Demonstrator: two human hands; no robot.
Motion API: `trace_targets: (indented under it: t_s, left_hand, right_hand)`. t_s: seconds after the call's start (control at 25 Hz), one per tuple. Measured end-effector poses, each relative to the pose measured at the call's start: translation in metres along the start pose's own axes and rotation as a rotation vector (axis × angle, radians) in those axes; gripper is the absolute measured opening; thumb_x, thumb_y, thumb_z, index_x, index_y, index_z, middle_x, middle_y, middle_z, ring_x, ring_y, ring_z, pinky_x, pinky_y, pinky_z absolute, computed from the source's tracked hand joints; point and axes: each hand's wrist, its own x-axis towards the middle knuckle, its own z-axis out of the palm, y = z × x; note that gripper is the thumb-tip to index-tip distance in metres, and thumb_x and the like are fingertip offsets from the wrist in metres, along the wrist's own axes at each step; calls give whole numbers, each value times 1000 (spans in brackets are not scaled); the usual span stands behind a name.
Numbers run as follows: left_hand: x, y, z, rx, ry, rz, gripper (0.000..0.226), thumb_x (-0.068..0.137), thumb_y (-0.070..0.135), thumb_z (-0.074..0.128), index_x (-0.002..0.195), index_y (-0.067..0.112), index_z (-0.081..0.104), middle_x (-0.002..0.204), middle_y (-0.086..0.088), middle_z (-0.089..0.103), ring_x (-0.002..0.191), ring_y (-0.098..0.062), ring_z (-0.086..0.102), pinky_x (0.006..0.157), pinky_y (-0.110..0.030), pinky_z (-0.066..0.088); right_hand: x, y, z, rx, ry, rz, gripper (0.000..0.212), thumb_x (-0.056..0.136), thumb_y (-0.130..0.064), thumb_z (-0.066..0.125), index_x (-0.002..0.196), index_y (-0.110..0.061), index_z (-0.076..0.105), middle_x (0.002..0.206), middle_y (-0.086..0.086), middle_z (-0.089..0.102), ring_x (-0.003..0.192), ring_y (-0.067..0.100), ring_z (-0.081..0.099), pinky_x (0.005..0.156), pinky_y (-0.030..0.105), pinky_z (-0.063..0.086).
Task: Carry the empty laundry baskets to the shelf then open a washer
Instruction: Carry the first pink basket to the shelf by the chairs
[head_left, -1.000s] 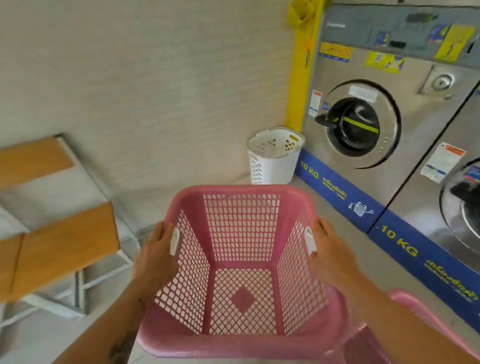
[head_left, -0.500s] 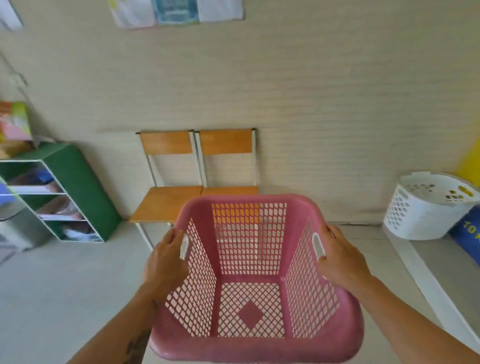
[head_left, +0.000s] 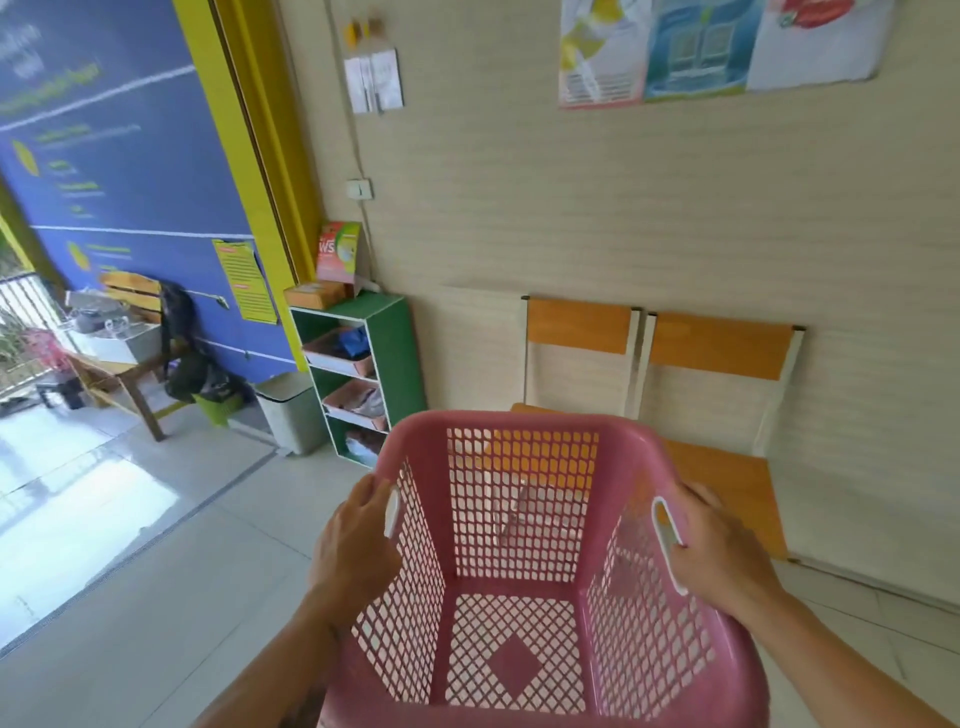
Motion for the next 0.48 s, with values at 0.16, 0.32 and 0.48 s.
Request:
trace_targets:
  t_s: [0.16, 0.32, 0.48]
  left_hand:
    - [78, -62, 18, 50, 0, -41, 59, 74, 18, 67, 129, 24, 51, 124, 8, 55, 96, -18, 61, 69, -24, 43]
    - [174, -118, 37, 98, -4, -95, 58, 68, 14, 62, 124, 26, 51, 121, 8, 54, 90, -20, 62, 65, -30, 50]
    - [265, -170, 48, 126, 18, -155, 59, 65, 11, 61, 121, 28, 51, 123, 8, 52, 90, -23, 63, 64, -32, 49]
  right_hand:
    - [94, -40, 58, 53, -19, -38, 47, 93, -24, 55, 137, -31, 41, 126, -9, 50, 82, 16, 57, 57, 31, 51]
    - [202, -80, 111, 101, -70, -72, 52, 95, -28, 51, 145, -30, 34, 130, -8, 48, 82, 15, 61, 55, 31, 55]
    - [301, -127, 149, 74, -145, -66, 76, 89, -19, 61, 151, -31, 21, 136, -8, 45, 63, 8, 59, 39, 15, 35]
